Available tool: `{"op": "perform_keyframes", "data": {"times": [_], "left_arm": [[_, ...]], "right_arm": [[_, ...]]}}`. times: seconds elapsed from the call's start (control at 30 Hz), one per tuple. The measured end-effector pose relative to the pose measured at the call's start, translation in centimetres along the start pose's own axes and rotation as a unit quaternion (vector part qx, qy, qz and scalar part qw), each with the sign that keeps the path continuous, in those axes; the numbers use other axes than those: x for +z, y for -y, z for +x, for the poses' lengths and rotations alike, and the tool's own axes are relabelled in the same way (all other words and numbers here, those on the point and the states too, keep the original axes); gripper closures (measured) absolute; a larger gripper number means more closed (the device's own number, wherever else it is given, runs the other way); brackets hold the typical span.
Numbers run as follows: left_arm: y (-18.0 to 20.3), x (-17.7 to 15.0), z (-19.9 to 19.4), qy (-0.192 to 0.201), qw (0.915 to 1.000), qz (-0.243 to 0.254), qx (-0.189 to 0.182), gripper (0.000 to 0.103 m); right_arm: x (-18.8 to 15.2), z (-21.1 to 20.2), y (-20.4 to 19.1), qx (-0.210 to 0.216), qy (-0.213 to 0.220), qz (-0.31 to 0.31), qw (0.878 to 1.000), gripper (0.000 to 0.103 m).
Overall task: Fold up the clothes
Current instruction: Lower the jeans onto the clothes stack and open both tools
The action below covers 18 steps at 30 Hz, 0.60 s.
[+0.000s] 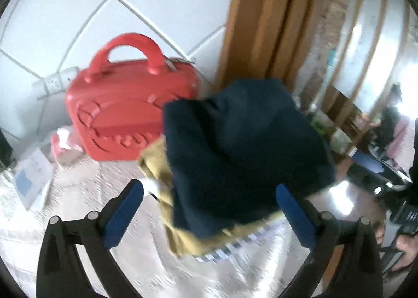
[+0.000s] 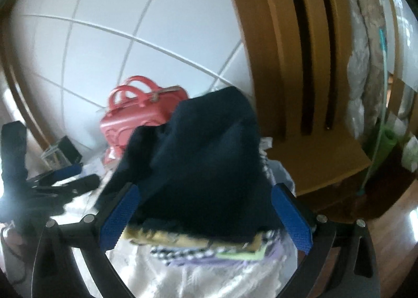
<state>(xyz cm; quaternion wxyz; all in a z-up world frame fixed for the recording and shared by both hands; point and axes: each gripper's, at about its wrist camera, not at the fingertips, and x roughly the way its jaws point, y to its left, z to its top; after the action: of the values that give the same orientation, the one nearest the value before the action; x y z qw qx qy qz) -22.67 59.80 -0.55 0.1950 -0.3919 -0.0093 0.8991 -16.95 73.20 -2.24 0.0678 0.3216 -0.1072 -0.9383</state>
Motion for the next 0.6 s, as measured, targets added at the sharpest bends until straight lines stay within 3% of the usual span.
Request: {"op": "perform_keyframes", "data": {"times": [0.2,0.6], "left_arm": [[1.8,-2.8,-0.2,-0.021,0.9997,0.01,-0.002,0.0],[3.6,-4.1,-1.5,-0.028,0.9988,0.032,0.023,0.0]], "right_arm": [[-3.8,-1.3,-2.5,-0.071,-0.007,-0.029,0.997,0.0],[-6.3,-2.0,-2.1,-0.055,-0.021,0.007,0.998,0.0]]}}
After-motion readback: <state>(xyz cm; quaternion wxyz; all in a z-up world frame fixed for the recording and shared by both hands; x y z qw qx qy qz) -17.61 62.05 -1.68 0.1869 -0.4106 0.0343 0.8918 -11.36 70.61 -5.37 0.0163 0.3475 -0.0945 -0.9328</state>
